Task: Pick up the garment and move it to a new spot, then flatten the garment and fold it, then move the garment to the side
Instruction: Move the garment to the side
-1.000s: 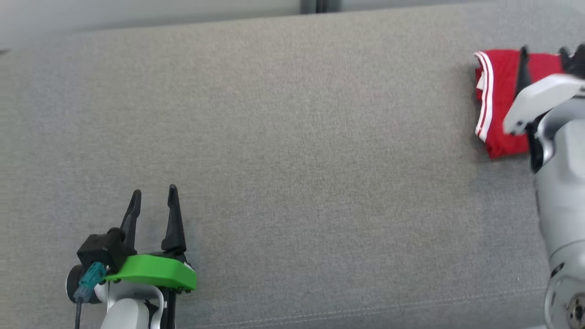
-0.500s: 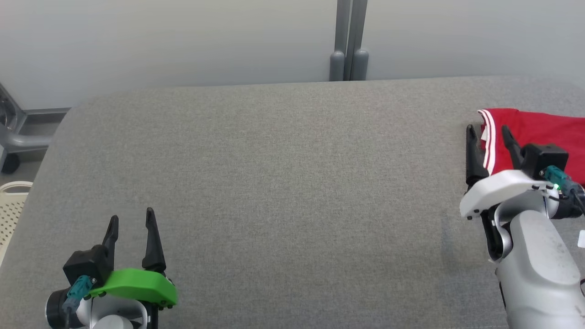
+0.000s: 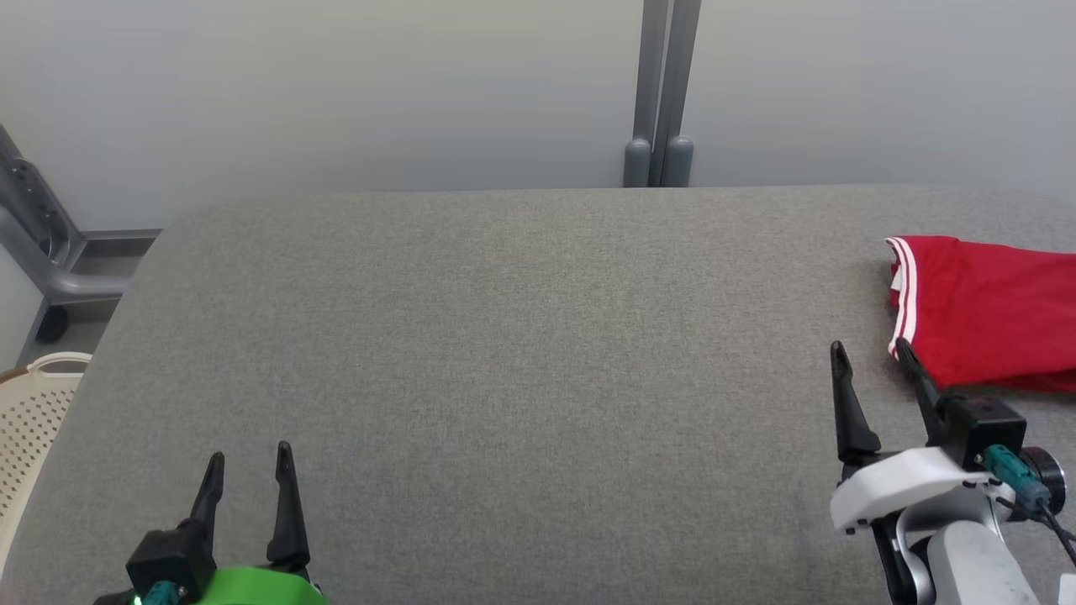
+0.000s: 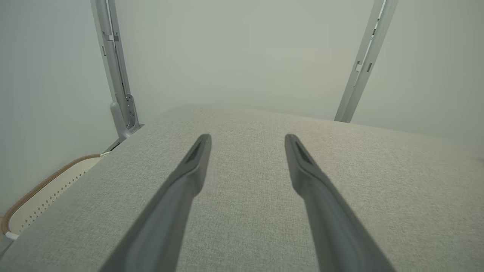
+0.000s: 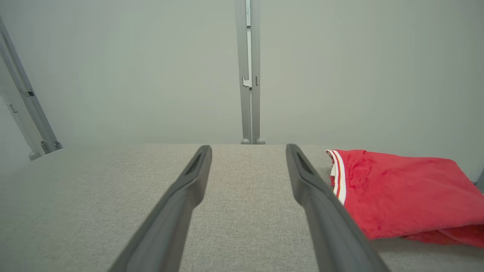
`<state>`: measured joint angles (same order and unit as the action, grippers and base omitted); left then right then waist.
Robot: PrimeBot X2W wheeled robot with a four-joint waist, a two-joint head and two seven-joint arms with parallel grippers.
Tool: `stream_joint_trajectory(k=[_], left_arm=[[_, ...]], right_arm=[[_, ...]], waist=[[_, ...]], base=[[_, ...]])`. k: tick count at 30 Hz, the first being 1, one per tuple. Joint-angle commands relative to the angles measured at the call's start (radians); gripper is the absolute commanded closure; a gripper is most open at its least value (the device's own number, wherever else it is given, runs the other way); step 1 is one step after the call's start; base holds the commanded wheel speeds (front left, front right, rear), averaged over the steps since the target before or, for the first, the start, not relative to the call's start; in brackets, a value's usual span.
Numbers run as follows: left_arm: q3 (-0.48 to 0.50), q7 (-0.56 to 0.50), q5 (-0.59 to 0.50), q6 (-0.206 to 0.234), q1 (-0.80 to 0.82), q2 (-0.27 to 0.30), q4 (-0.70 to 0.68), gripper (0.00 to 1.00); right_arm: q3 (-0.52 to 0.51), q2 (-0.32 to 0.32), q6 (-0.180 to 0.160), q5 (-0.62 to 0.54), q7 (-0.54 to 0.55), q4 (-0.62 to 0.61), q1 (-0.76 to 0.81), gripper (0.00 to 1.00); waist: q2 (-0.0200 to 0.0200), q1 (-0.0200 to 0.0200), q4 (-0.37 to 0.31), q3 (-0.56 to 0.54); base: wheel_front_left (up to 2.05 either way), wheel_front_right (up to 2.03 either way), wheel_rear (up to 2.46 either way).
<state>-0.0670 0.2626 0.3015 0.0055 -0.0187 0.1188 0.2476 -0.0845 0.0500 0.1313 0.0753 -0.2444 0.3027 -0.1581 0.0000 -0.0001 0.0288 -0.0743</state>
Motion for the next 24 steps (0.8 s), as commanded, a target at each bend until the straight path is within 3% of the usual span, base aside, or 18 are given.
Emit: stream_joint_trajectory(k=[1,10,24], left_arm=[[0.004,0.002,-0.017,0.0,-0.029,-0.004,-0.008,0.0],[0.038,0.003,-0.062,-0.014,-0.102,-0.025,-0.016,0.0],[0.082,0.002,-0.103,-0.05,-0.121,-0.056,-0.022,0.0]], right_arm=[[-0.001,0.002,-0.001,0.006,-0.007,-0.018,0.028,0.0],[0.004,0.002,-0.001,-0.022,-0.01,-0.011,0.128,0.0],[-0.003,0.001,-0.001,-0.007,-0.02,0.036,0.147,0.0]], waist=[[0.0,0.0001,-0.003,-0.002],[0.0,0.0001,-0.018,0.004],[0.0,0.0001,-0.028,0.01]], base=[[0.0,0.0,0.0],[0.0,0.0,0.0],[0.0,0.0,0.0]])
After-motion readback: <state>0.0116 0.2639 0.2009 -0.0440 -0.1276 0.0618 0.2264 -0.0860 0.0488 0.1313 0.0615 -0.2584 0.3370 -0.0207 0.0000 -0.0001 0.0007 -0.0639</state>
